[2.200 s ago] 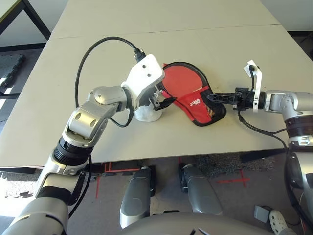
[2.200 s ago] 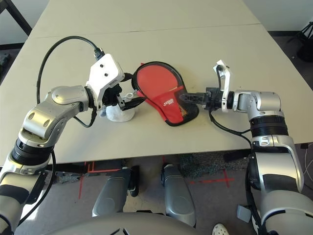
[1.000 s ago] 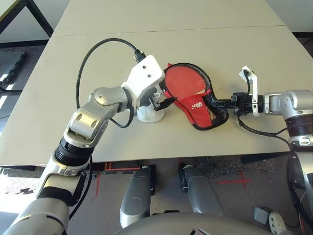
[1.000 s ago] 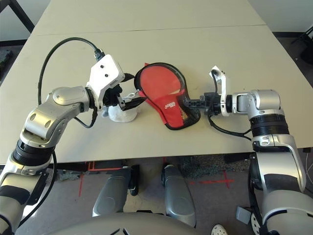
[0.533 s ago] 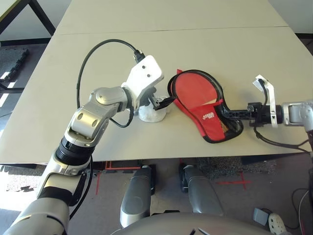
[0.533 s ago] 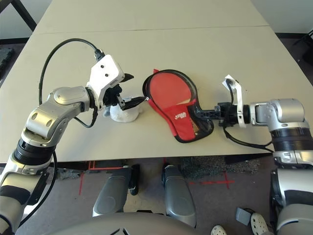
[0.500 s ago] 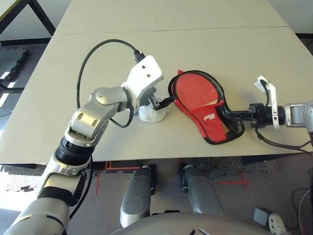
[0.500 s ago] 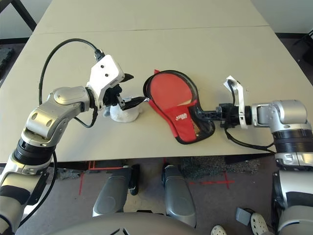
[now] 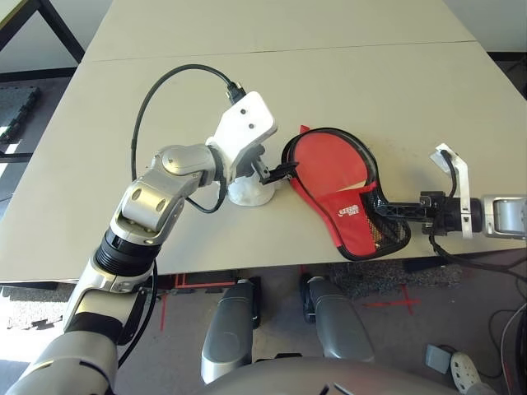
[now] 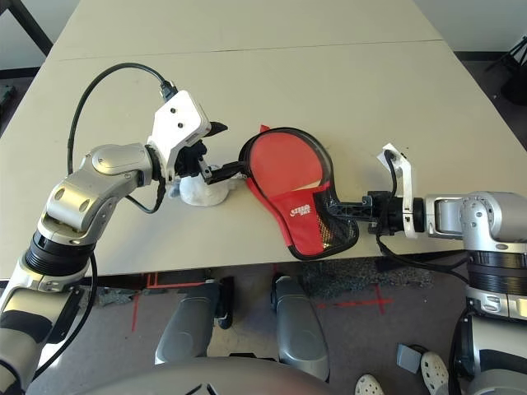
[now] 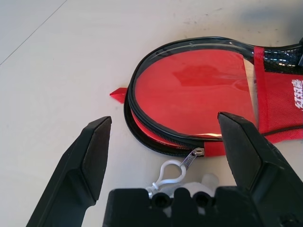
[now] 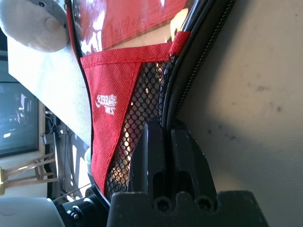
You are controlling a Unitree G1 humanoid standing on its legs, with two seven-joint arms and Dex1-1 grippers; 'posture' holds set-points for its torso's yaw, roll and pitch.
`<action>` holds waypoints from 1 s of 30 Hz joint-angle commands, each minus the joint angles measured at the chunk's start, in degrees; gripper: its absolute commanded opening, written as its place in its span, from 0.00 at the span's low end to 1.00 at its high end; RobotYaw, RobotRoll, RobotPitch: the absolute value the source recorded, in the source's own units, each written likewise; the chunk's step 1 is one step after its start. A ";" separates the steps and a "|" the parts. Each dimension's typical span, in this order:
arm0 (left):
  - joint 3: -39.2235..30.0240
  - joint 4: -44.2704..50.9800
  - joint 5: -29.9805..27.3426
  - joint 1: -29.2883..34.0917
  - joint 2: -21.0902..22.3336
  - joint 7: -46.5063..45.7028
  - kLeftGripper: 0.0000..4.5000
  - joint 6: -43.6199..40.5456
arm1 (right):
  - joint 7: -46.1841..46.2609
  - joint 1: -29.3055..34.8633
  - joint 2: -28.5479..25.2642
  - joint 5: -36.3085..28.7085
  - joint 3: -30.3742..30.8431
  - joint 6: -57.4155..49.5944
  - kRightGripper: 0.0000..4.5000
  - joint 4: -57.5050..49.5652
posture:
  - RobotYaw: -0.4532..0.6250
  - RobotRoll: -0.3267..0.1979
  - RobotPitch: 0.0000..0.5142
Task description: Store the ping-pong paddle in its case and zip it.
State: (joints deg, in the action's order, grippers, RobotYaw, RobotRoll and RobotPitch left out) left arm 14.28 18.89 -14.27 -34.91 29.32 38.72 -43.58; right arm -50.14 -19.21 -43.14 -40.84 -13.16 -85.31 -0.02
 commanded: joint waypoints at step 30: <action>-1.00 -1.11 1.18 1.34 2.85 1.06 1.00 0.52 | -35.05 -31.86 -5.28 28.75 24.85 70.83 0.99 41.45 | 0.52 0.62 0.40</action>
State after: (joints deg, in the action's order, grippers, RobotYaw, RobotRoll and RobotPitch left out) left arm 13.82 17.32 -13.47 -34.47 31.37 39.18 -42.72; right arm -83.41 -50.10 -49.08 -13.77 10.74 -17.70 38.72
